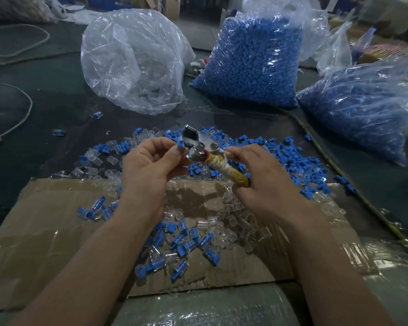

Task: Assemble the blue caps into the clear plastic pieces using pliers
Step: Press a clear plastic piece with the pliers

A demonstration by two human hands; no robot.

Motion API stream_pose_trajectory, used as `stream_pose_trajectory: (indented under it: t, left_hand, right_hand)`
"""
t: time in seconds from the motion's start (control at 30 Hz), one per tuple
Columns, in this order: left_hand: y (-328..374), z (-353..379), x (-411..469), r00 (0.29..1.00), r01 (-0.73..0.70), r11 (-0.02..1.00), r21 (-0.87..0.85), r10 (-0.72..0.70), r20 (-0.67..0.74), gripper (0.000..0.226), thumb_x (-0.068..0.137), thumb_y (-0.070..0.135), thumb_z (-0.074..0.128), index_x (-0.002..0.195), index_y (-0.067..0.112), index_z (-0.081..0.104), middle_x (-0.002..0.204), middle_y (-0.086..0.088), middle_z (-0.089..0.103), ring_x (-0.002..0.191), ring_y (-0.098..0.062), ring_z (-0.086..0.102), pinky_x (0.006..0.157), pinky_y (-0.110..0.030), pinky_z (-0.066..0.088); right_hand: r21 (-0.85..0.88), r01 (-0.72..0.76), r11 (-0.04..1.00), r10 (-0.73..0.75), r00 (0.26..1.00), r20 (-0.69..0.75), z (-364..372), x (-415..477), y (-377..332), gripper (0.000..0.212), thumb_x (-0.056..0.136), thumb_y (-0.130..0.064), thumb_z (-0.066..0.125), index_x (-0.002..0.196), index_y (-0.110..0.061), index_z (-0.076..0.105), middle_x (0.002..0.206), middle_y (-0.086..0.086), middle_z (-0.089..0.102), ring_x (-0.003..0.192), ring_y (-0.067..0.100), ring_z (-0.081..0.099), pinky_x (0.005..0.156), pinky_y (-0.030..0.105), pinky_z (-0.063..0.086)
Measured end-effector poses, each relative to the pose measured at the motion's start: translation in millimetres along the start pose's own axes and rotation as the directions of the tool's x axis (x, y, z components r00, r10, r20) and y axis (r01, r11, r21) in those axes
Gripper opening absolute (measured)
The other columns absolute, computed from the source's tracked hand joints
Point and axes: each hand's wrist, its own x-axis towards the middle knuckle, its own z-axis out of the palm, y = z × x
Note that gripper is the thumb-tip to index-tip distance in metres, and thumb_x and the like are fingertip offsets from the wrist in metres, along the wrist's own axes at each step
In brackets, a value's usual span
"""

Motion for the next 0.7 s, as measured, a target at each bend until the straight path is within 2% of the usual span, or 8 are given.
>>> stream_pose_trajectory:
  t: [0.13, 0.27, 0.33, 0.43, 0.57, 0.7]
  left_hand:
    - [-0.7, 1.2, -0.3, 1.0, -0.017, 0.999, 0.029, 0.016, 0.018, 0.012, 0.08, 0.001, 0.057, 0.077, 0.013, 0.058, 0.067, 0.002, 0.067, 0.063, -0.01, 0.065, 0.054, -0.017, 0.051]
    - [-0.6, 1.2, -0.9, 0.999, -0.04, 0.998, 0.039, 0.038, 0.031, 0.006, 0.072, 0.008, 0.06, 0.076, 0.013, 0.059, 0.067, 0.002, 0.066, 0.063, -0.011, 0.064, 0.056, -0.018, 0.052]
    - [-0.4, 1.0, -1.2, 0.999, -0.043, 0.999, 0.031, 0.042, 0.033, 0.008, 0.067, 0.014, 0.061, 0.075, 0.013, 0.059, 0.067, 0.003, 0.066, 0.064, -0.011, 0.064, 0.056, -0.018, 0.052]
    - [-0.6, 1.4, -1.9, 0.998, -0.053, 0.997, 0.047, 0.052, 0.032, 0.006, 0.072, 0.009, 0.06, 0.076, 0.013, 0.059, 0.068, 0.002, 0.066, 0.065, -0.011, 0.064, 0.057, -0.018, 0.052]
    - [-1.1, 2.3, -4.0, 0.995, -0.099, 0.989, 0.108, 0.098, 0.008, 0.014, 0.081, 0.002, 0.058, 0.076, 0.015, 0.059, 0.069, 0.001, 0.065, 0.067, -0.013, 0.065, 0.057, -0.018, 0.052]
    - [-0.2, 3.0, -4.9, 0.993, -0.115, 0.984, 0.138, 0.115, 0.005, 0.017, 0.084, -0.001, 0.056, 0.077, 0.014, 0.058, 0.073, -0.004, 0.064, 0.065, -0.012, 0.064, 0.056, -0.016, 0.051]
  right_hand:
    - [0.019, -0.017, 1.0, 0.016, 0.999, 0.03, 0.0, 0.7, 0.2, 0.06, 0.077, -0.011, 0.06, 0.134, -0.017, 0.042, 0.117, 0.0, 0.047, 0.108, 0.012, 0.041, 0.089, 0.018, 0.025]
    - [0.066, -0.043, 0.997, 0.039, 0.997, 0.064, -0.3, 0.2, -1.1, 0.057, 0.076, -0.011, 0.06, 0.131, -0.019, 0.044, 0.114, -0.001, 0.048, 0.107, 0.012, 0.044, 0.095, 0.027, 0.034]
    - [0.091, -0.053, 0.994, 0.046, 0.996, 0.077, -0.5, -0.1, -2.3, 0.054, 0.076, -0.011, 0.06, 0.127, -0.02, 0.047, 0.11, -0.002, 0.049, 0.105, 0.012, 0.046, 0.094, 0.029, 0.038]
    - [0.111, -0.064, 0.992, 0.054, 0.995, 0.087, -0.7, -0.1, -3.6, 0.05, 0.076, -0.011, 0.061, 0.124, -0.021, 0.05, 0.102, -0.004, 0.049, 0.1, 0.013, 0.047, 0.088, 0.027, 0.04]
    - [0.117, -0.063, 0.991, 0.057, 0.997, 0.054, -0.9, 0.7, -4.9, 0.043, 0.073, -0.009, 0.061, 0.114, -0.023, 0.055, 0.081, -0.018, 0.042, 0.079, 0.003, 0.043, 0.067, 0.015, 0.032]
    - [0.139, -0.067, 0.988, 0.061, 0.997, 0.046, -0.6, 1.5, -5.4, 0.038, 0.072, -0.006, 0.061, 0.106, -0.023, 0.058, 0.074, -0.021, 0.042, 0.071, 0.0, 0.043, 0.061, 0.016, 0.031]
